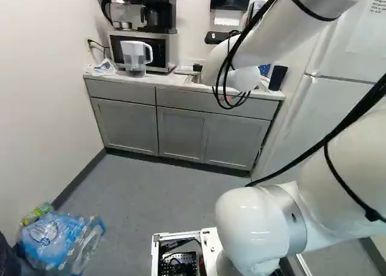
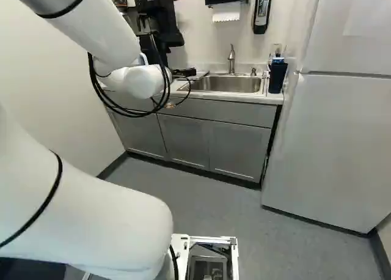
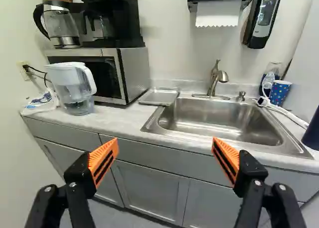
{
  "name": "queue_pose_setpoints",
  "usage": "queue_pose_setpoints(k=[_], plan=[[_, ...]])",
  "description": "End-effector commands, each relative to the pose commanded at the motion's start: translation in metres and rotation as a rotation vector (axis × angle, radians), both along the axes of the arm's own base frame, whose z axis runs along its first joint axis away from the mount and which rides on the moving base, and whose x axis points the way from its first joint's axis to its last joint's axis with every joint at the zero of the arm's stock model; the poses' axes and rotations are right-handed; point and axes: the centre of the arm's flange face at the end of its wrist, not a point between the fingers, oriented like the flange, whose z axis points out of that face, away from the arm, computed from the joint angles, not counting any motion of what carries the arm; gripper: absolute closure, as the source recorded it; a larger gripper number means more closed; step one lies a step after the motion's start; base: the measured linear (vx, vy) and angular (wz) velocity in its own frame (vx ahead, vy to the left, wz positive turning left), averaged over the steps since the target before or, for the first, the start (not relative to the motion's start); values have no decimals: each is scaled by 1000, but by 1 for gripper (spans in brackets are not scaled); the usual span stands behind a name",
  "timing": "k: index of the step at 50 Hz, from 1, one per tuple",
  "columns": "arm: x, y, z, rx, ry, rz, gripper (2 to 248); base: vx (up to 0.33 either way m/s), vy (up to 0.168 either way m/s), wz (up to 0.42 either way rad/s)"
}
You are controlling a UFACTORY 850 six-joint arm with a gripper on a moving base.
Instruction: Rinse the cup and place it in the tray
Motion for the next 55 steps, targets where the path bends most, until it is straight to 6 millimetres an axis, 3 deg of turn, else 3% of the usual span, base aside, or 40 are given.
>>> queue_pose_setpoints(k=[55], plan=[[22, 0, 51, 0, -6, 0, 3, 0, 0, 0]])
